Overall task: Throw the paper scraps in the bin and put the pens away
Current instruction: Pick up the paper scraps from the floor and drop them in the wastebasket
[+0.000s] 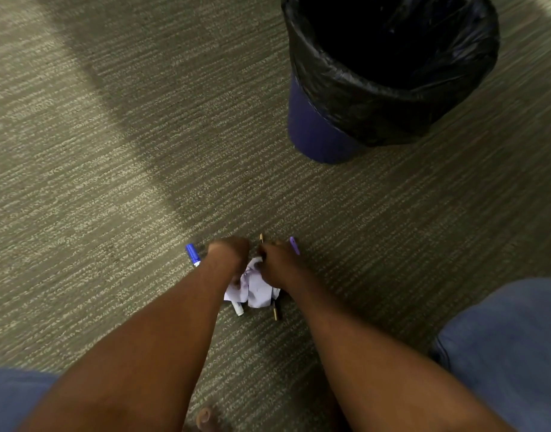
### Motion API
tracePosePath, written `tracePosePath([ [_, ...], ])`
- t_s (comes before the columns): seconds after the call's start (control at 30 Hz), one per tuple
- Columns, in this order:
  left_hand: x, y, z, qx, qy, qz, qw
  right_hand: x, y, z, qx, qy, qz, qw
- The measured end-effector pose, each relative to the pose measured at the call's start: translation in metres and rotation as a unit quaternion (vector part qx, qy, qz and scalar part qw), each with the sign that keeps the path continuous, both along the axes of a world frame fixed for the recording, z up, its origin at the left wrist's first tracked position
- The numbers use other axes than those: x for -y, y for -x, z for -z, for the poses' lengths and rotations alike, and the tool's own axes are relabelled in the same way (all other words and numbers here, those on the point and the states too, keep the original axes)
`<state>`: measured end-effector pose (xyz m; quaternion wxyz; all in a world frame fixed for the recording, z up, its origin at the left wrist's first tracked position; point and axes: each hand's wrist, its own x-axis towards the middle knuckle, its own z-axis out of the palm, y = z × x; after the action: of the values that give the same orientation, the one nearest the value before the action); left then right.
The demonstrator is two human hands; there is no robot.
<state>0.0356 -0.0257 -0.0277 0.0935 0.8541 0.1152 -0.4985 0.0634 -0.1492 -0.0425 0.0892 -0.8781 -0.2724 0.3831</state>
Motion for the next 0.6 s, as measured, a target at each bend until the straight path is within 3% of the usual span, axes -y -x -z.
tracePosePath([
  [0.17, 0.002, 0.006, 0.008, 0.064, -0.03, -0.006, 0.997, -0.003, 0.0, -0.002, -0.018, 0.004, 0.022, 1.0],
  [0.3, 0.004, 0.005, 0.011, 0.072, -0.024, -0.035, 0.996, 0.0, 0.0, -0.004, -0.055, 0.029, 0.023, 0.998],
  [0.6, 0.003, 0.005, 0.015, 0.074, -0.043, -0.026, 0.996, 0.005, 0.008, -0.007, -0.049, 0.034, -0.02, 0.998],
])
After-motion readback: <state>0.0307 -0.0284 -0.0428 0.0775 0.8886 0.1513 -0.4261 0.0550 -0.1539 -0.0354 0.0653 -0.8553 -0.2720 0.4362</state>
